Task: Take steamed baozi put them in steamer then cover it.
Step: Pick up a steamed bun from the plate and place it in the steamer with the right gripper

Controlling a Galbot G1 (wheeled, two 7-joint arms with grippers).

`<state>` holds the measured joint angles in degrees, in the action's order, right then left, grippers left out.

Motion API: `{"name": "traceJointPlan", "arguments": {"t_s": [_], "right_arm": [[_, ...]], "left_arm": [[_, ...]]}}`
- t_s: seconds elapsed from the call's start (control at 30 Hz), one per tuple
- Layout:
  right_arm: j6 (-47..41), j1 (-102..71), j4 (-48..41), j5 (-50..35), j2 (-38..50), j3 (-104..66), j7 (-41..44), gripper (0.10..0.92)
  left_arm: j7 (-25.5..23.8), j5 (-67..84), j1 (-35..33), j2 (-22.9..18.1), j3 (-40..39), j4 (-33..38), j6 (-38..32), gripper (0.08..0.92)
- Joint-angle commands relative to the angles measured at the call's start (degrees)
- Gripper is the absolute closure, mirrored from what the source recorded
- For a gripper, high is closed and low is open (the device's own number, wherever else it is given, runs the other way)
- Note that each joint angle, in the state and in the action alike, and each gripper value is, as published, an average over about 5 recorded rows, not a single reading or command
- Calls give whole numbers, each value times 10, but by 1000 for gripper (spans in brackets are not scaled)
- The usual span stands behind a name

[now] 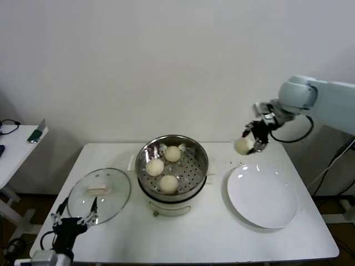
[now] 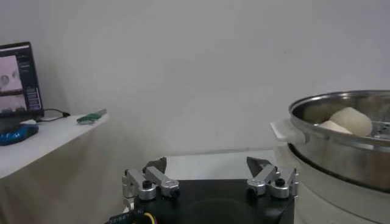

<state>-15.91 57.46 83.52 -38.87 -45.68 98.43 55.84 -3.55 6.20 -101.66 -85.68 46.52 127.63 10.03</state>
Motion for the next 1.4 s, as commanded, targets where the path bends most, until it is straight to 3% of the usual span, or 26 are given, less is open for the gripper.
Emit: {"name": "traceJointPlan", "arguments": {"t_s": [0.03,0.47,0.83,1.4], "right_arm": [[-65,36,69,-137,-134,-6,-60,355],[-90,-126,-46,-63,-258,-37,-114,355],[-123,-185,-74,-30,-262,-53,-156,355],[-131,-189,-48,-13,-233,-43,-163,355]], "left_arm": [[2,-2,7,-2,1,0,3,177],[7,7,1,-2,13,0,0,177],[8,13,5,1,15,0,3,177],[7,19,11,2,15,0,10,177]]}}
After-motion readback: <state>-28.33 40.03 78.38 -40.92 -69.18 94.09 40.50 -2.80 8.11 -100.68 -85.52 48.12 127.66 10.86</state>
